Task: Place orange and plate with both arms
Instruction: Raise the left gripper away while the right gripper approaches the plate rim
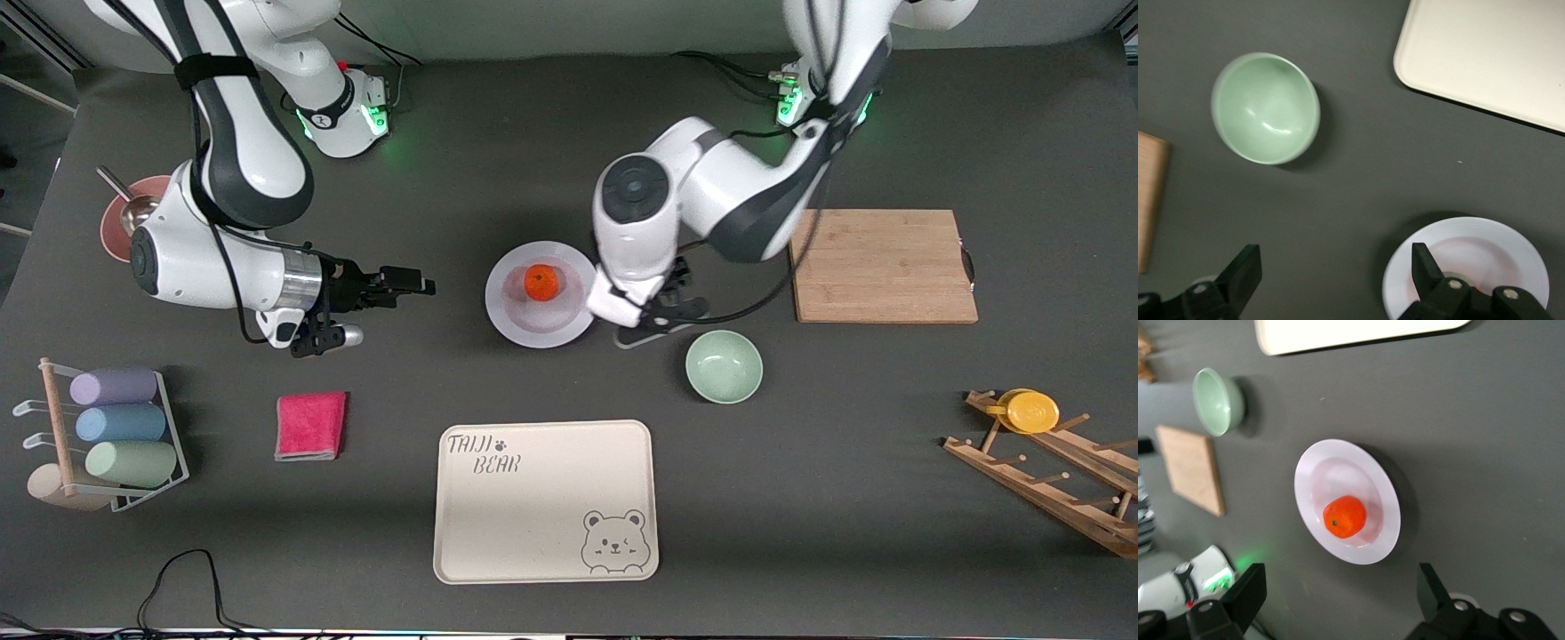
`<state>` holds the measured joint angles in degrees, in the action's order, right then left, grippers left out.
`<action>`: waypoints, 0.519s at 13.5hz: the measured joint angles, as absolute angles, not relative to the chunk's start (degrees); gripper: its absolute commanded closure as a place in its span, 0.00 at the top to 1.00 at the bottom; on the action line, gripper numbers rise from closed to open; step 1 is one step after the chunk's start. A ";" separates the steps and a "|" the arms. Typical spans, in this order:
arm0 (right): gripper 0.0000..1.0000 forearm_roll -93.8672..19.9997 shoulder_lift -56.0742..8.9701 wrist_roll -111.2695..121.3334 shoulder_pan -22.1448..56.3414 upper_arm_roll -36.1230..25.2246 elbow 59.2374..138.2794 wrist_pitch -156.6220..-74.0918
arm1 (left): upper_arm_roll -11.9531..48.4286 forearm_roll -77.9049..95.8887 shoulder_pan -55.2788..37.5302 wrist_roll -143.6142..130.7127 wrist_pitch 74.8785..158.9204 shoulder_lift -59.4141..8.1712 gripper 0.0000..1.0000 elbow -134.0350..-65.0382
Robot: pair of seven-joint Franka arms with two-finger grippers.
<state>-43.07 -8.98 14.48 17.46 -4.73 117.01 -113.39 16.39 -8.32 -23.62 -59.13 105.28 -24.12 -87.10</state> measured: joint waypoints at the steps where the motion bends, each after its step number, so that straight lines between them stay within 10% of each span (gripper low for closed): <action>1: 1.00 -44.75 -9.04 18.23 17.38 -5.52 117.95 -113.21 | 15.67 -7.43 -21.45 -54.44 103.08 -21.64 1.00 -87.87; 7: 1.00 -55.00 -10.94 24.36 17.75 -6.24 123.69 -112.64 | -0.92 -2.29 -13.31 -18.25 95.88 -4.39 1.00 -98.48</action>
